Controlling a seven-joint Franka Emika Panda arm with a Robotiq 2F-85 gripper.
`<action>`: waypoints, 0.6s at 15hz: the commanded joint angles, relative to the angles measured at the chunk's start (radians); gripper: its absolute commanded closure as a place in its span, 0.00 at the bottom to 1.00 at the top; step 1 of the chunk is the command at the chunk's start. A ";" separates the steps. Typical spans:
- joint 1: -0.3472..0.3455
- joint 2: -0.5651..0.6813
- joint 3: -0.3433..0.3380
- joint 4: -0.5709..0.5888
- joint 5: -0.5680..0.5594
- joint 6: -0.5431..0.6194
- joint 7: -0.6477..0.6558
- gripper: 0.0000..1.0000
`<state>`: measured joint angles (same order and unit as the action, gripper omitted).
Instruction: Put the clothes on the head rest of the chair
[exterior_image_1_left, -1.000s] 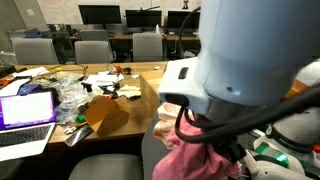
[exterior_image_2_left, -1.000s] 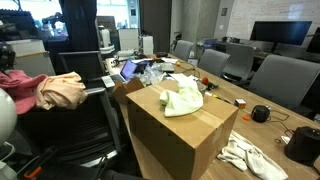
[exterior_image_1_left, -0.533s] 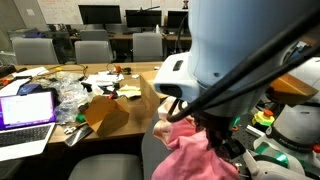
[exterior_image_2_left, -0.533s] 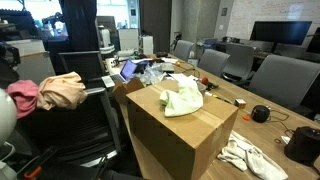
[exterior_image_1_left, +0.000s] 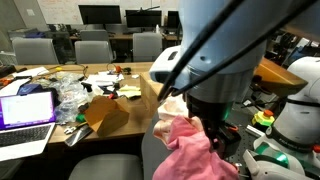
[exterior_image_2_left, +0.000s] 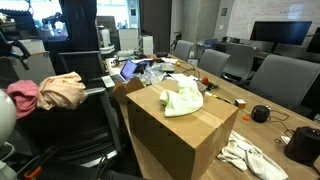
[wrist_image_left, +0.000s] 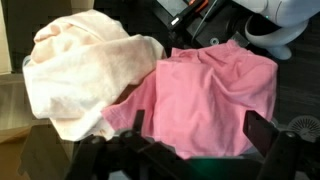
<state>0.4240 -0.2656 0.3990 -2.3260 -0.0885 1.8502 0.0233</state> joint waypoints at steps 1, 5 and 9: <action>-0.050 -0.033 -0.045 0.032 0.009 -0.021 0.002 0.00; -0.135 -0.080 -0.132 0.050 0.014 -0.021 0.009 0.00; -0.241 -0.159 -0.246 0.039 0.025 -0.045 0.008 0.00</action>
<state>0.2440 -0.3523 0.2174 -2.2833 -0.0885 1.8447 0.0277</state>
